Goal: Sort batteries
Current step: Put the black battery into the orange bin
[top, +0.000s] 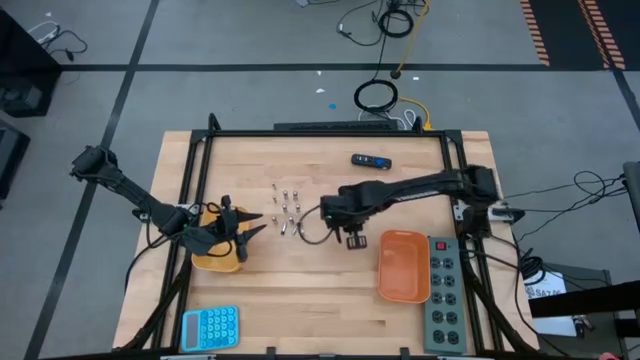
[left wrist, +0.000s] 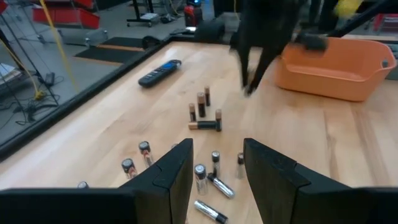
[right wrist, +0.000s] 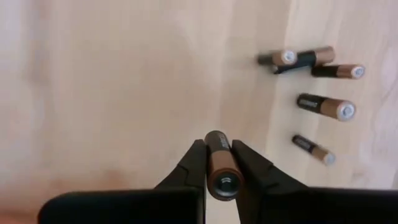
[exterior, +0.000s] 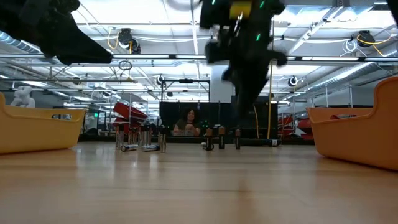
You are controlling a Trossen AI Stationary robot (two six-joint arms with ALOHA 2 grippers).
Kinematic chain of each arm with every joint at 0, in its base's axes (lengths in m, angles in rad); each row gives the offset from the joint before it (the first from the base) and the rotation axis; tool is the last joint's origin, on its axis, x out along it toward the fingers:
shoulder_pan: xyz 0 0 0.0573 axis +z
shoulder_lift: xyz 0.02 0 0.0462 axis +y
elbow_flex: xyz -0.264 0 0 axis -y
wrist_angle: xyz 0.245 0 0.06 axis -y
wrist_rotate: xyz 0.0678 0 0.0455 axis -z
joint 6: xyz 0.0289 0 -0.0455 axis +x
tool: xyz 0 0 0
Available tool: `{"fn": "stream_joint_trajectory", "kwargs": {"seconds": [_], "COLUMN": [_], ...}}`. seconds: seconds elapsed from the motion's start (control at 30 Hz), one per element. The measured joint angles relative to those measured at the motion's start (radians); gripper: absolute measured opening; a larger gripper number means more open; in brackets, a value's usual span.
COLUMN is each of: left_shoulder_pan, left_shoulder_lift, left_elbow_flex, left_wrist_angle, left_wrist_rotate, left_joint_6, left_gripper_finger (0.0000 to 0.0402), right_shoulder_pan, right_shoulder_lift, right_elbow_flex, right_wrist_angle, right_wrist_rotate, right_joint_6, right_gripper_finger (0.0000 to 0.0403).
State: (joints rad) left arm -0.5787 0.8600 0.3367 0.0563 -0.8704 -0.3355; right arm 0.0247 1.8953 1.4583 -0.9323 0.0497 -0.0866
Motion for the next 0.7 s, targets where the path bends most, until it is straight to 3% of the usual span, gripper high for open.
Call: {"fn": "stream_joint_trajectory", "kwargs": {"seconds": [0.13,0.3,0.43,0.7], "left_shoulder_pan": [0.018,0.033,0.067,0.115], "left_shoulder_lift": [0.0,0.0,0.0,0.0], "left_elbow_flex": [0.0,0.0,0.0,0.0], "left_wrist_angle": [0.01,0.013,0.053,0.119], "left_wrist_rotate": [0.059,0.059,0.058,0.09], "left_joint_6": [0.001,0.074,0.113,0.108], "left_gripper_finger": [0.0153,0.0153,0.0153,0.0153], "right_shoulder_pan": [0.09,0.202,0.284,0.365], "right_shoulder_lift": [-0.105,-0.221,-0.241,-0.206], "right_elbow_flex": [-0.001,0.0,0.0,-0.002], "right_wrist_angle": [-0.093,-0.238,-0.348,-0.404], "right_wrist_rotate": [-0.003,-0.084,-0.07,0.026], "right_joint_6": [0.114,0.415,0.589,0.721], "right_gripper_finger": [0.0027,0.0045,0.0065,0.0061]}}
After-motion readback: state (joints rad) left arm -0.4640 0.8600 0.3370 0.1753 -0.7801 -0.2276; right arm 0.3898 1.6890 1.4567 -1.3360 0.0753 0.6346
